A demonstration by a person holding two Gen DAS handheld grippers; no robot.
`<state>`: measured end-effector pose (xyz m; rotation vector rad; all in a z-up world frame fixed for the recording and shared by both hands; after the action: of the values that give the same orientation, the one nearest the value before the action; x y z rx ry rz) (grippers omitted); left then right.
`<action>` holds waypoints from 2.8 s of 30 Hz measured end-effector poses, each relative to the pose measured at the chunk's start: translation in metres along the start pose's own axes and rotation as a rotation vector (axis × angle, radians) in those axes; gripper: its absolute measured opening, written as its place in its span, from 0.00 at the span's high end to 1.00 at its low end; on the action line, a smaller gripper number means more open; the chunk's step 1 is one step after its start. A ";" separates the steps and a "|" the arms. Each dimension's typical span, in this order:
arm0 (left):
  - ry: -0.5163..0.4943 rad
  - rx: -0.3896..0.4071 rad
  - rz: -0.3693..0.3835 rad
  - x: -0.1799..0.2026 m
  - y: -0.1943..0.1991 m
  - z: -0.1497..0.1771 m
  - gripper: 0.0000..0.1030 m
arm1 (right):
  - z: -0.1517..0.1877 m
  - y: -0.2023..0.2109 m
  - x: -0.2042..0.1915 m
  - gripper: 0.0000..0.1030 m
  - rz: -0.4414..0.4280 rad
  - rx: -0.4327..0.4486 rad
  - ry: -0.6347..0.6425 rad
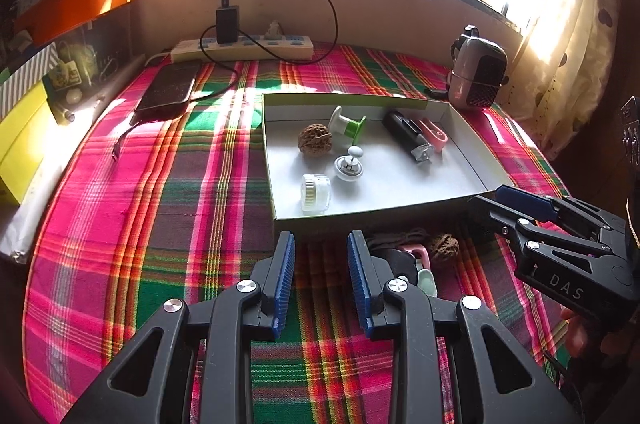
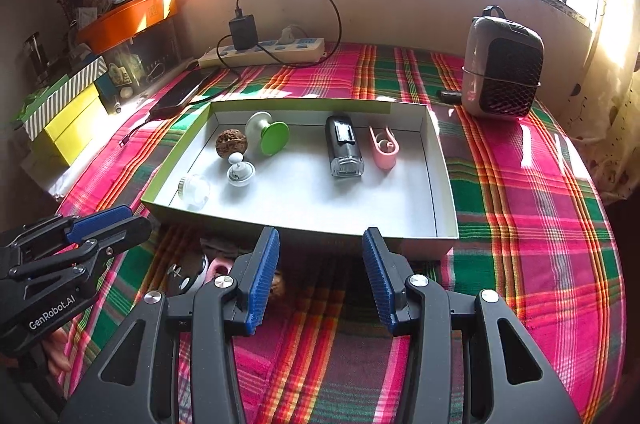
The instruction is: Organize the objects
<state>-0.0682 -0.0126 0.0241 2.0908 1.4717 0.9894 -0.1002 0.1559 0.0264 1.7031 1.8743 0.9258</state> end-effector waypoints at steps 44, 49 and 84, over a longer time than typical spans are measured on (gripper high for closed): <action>-0.086 -0.111 0.105 0.027 -0.035 0.012 0.64 | 0.031 -0.004 0.003 0.55 -0.015 -0.055 0.014; -0.081 -0.126 0.063 0.019 -0.039 0.014 0.63 | 0.031 -0.004 0.003 0.55 -0.012 -0.056 0.017; -0.022 -0.114 0.071 -0.003 -0.035 0.011 0.64 | 0.020 -0.013 -0.026 0.55 -0.080 -0.056 0.086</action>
<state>-0.0831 -0.0015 -0.0071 2.0779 1.3067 1.0484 -0.0916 0.1333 0.0002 1.5668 1.9375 1.0242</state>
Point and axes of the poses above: each gripper's, at about its wrist camera, not at the fingertips, and y roughly against the way its jaws point, x to its right, z to its underside, the point moved 2 cm from there along -y, roughly the way its jaws point, and after that the axes turned 14 degrees about z, right-handed, at the moved point
